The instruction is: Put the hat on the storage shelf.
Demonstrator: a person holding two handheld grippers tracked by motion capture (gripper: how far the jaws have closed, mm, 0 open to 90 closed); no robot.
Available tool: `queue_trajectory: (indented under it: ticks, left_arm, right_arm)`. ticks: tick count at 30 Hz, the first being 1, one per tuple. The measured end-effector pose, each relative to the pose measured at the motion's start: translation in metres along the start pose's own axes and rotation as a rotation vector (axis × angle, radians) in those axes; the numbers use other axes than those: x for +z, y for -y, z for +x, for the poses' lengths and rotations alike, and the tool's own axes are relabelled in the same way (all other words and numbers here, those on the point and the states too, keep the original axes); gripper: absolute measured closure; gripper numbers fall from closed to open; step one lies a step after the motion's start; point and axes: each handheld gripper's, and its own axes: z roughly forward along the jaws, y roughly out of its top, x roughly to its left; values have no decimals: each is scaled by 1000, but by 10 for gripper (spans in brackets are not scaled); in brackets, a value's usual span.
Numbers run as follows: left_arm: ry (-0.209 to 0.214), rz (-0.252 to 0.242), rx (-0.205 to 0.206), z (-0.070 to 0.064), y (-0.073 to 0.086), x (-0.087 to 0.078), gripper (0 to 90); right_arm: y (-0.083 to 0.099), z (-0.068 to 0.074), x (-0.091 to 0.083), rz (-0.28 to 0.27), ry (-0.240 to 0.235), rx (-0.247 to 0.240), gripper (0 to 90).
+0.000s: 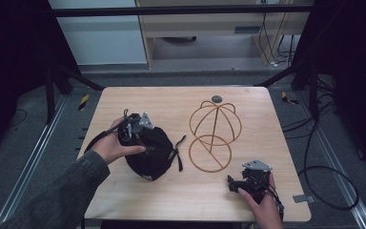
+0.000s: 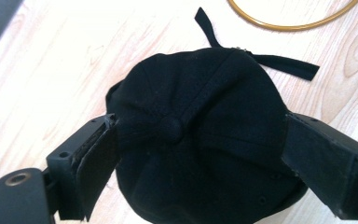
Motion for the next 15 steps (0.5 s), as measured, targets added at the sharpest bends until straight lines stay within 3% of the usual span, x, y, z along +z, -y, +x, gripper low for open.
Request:
queue_trajectory:
  ticks: [7, 10, 12, 15]
  left_arm:
    - [11, 36, 8, 6, -3, 14, 123]
    - [35, 39, -12, 7, -4, 20, 128]
    - [11, 63, 0, 8, -4, 25, 145]
    - [29, 59, -24, 11, -2, 29, 154]
  right_arm:
    - [0, 0, 0, 1, 1, 1, 4]
    - [0, 0, 0, 0, 0, 3, 3]
    - [0, 0, 0, 0, 0, 1, 4]
    - [0, 0, 0, 1, 1, 2, 4]
